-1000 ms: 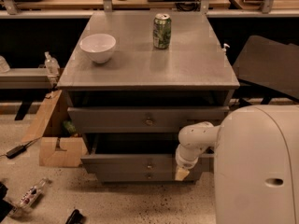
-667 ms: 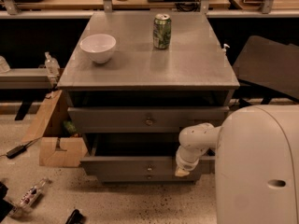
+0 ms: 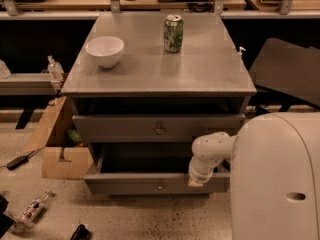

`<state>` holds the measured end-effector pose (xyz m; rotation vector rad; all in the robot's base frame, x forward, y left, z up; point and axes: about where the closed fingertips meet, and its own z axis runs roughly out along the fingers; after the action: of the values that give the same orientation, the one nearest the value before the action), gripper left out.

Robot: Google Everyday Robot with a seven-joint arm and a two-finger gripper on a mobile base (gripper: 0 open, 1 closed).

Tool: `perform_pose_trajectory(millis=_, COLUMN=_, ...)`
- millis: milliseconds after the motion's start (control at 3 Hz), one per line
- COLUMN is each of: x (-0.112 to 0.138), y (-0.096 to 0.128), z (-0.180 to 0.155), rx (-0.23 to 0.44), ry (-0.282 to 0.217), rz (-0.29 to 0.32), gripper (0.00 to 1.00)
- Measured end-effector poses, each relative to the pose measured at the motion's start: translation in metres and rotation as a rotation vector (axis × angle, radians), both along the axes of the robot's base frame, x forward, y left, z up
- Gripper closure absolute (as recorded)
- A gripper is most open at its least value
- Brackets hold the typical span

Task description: Open middle drawer

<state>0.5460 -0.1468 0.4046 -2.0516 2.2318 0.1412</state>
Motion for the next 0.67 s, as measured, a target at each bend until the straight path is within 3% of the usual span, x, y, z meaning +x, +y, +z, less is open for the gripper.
perform_pose_trajectory(millis=667, x=0.0000, y=0.0000, z=0.0000, rx=0.000, ry=0.000, rz=0.000, gripper=1.00)
